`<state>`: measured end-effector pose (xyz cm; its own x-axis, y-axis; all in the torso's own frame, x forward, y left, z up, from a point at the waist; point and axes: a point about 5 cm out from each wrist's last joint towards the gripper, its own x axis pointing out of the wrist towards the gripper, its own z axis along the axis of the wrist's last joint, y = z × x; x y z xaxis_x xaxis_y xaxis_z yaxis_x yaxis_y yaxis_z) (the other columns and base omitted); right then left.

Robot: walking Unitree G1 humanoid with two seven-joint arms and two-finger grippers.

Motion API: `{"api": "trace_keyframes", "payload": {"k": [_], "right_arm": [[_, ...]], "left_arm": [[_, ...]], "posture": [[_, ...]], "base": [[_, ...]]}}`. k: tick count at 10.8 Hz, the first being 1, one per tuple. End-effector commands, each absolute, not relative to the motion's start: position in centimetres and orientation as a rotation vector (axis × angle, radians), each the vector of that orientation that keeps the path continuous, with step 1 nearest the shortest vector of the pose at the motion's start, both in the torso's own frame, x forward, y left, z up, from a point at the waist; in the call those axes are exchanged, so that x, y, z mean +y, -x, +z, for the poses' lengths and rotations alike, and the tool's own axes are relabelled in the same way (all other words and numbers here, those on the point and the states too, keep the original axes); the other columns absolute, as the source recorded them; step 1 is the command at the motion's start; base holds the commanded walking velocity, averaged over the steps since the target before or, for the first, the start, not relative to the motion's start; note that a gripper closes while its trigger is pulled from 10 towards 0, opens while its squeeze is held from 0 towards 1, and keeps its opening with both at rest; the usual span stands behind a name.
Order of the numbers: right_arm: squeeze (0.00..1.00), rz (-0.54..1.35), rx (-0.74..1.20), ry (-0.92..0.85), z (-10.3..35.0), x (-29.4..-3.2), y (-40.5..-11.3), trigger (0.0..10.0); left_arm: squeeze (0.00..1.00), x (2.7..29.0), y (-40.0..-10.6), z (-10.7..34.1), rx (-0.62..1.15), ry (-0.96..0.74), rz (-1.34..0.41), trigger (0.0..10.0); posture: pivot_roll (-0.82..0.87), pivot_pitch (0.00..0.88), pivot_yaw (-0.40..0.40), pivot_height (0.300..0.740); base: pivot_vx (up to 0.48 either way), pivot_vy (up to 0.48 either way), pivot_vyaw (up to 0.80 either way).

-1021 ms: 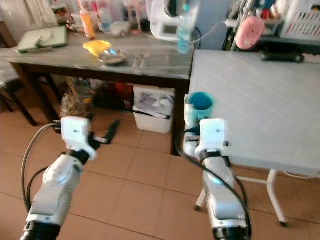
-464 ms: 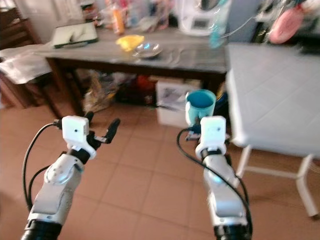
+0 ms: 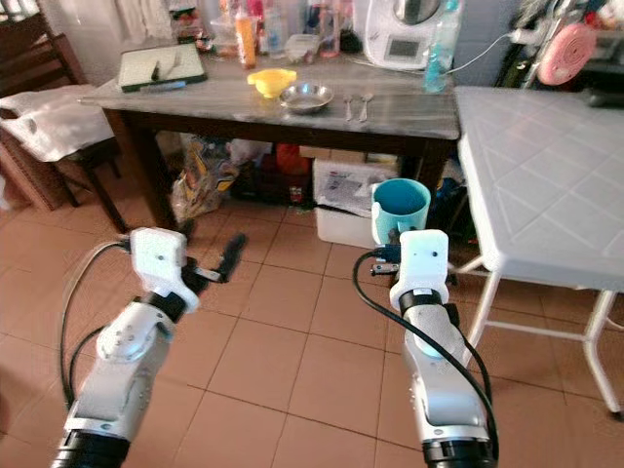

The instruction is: Setting the table

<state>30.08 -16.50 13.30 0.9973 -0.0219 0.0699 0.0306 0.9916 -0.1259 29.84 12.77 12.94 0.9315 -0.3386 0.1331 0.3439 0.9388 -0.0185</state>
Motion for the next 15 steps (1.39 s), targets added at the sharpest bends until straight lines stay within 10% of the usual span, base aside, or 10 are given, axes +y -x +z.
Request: {"api": "trace_keyframes", "payload": {"k": [1, 15], "right_arm": [[0.0, -0.039, -0.097, 0.131, 13.92, -16.88, -30.09, 10.0], [0.0, -0.035, -0.105, 0.139, 14.13, -16.73, -30.13, 10.0]], "left_arm": [[0.0, 12.67, -29.82, 13.27, -0.145, 0.036, -0.364, 10.0], [0.0, 11.89, -29.69, 13.13, -0.142, 0.043, -0.387, 10.0]], "posture": [[0.0, 0.031, 0.042, 0.74], [-0.01, 0.035, 0.043, 0.74]], "base": [[0.48, 0.0, 0.0], [0.48, 0.0, 0.0]]}}
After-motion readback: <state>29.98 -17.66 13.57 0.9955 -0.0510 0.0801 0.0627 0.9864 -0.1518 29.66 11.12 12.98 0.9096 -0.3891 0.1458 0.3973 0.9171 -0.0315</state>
